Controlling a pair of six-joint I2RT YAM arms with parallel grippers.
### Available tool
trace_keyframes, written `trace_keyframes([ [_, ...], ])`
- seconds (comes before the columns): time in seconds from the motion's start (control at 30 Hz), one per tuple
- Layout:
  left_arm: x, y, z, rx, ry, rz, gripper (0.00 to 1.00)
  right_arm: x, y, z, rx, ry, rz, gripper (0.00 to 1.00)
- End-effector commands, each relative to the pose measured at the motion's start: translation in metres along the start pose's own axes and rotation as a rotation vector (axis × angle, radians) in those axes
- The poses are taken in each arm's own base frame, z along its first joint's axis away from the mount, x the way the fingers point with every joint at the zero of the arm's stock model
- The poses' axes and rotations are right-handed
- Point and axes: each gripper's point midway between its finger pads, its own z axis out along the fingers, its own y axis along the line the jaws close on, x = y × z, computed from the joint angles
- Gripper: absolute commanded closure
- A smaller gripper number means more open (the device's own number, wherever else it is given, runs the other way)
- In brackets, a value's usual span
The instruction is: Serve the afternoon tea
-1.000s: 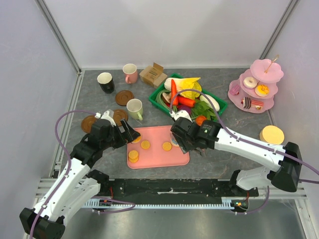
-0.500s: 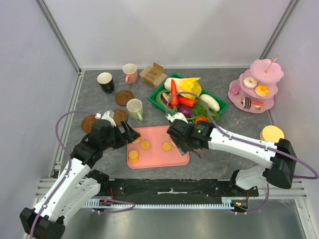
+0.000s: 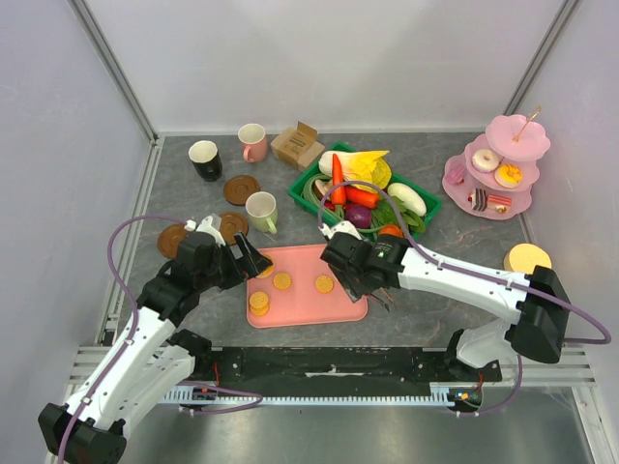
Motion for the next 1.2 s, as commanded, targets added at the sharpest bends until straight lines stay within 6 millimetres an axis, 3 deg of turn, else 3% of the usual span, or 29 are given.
trace_keyframes([
  [0.0, 0.002, 0.000, 0.000, 0.007, 0.005, -0.004, 0.04, -0.014, 0.005, -0.005, -0.013, -0.030, 0.002, 0.36],
  [0.33, 0.002, 0.000, 0.001, 0.003, 0.004, -0.005, 0.04, -0.024, -0.006, -0.015, 0.034, -0.072, 0.028, 0.45],
  [0.5, 0.002, 0.000, 0.002, 0.005, 0.002, -0.005, 0.04, -0.042, -0.012, -0.038, 0.025, -0.154, 0.079, 0.47],
  [0.7, 0.001, -0.003, 0.004, 0.017, 0.003, -0.007, 0.04, -0.066, -0.035, -0.072, 0.083, -0.278, 0.151, 0.49],
  [0.9, -0.003, -0.008, 0.007, 0.042, -0.006, 0.000, 0.04, -0.099, -0.108, -0.113, 0.280, -0.423, 0.321, 0.49],
  [1.17, -0.004, -0.018, 0.019, 0.087, 0.011, 0.006, 0.04, -0.134, -0.213, -0.125, 0.536, -0.475, 0.513, 0.50],
])
